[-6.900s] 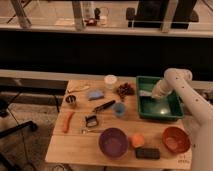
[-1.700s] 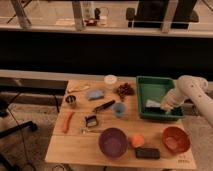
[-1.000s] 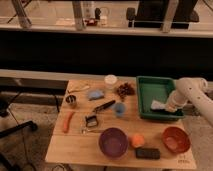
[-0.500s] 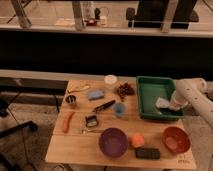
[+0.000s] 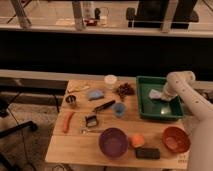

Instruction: Wipe tray with towel

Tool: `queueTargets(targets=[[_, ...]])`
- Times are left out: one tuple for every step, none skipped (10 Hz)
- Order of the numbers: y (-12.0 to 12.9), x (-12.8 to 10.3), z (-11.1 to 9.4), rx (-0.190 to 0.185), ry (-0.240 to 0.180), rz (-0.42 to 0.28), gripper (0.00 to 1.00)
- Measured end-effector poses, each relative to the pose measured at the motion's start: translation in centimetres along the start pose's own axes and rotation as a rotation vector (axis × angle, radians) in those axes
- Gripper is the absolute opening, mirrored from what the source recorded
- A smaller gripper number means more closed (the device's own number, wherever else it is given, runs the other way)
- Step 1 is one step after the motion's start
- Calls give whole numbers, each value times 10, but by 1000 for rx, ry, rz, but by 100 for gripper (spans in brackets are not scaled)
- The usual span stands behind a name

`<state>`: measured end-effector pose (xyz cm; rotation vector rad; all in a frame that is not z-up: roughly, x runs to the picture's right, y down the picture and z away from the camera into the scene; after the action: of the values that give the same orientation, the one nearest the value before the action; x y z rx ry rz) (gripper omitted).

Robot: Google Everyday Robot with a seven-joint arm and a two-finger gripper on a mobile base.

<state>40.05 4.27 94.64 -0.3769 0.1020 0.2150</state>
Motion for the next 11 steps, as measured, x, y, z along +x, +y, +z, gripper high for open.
queueTargets(targets=[[-11,-5,7,14,5,-7,0],[-27,-10,15,33,11,-13,0],[-34,-14,19,40,12,-16,0],[-39,-20,23,49,7,-18,0],[-41,-22,24,51,3,-13,0],[-40,-30,24,42,-10,-11,0],[-36,-45,22,21,-36,-9,0],[-29,-58,18,-7,-64,-1,0],[-18,-61,12,-32,-75,4,0],[-4,-60,4,-51,-87,8,0],[8,-56,-3,-62,-94,10,0]])
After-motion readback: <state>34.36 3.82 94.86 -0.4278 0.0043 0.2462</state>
